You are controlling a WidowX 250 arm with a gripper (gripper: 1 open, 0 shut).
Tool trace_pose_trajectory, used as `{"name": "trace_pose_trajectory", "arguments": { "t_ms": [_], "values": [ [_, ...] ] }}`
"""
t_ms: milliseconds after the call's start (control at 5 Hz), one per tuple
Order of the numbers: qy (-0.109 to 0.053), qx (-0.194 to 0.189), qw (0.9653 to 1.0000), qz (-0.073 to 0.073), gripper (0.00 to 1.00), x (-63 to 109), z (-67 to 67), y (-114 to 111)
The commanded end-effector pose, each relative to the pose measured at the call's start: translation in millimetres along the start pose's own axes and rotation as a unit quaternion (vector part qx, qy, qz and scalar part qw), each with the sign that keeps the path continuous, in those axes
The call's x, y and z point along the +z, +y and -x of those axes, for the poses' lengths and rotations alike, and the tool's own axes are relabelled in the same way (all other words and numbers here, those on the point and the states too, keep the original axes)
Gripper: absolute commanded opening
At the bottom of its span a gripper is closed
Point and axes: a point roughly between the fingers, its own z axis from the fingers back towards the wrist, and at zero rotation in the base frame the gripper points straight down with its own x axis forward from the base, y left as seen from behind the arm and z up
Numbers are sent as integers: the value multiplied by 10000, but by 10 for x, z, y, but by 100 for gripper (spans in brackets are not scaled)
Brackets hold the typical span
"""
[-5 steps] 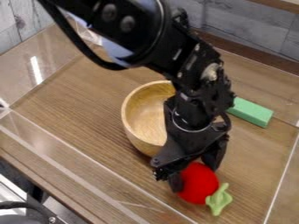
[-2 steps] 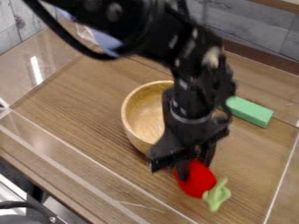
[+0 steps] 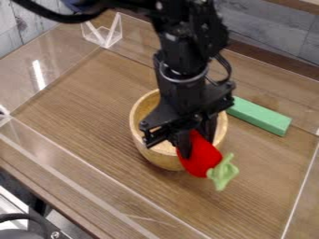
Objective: Move the red fruit to the left
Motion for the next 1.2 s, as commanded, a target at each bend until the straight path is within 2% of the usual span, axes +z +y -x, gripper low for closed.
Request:
{"name": "trace_pose_trajectory", "arguments": {
  "t_ms": [0, 400, 1000],
  "values": [
    [-90, 70, 9996, 260, 0, 138, -46, -81],
    [-122, 200, 9992, 322, 0, 232, -38, -76],
    [-207, 466, 9981, 336, 0, 259, 6, -40]
  ]
}}
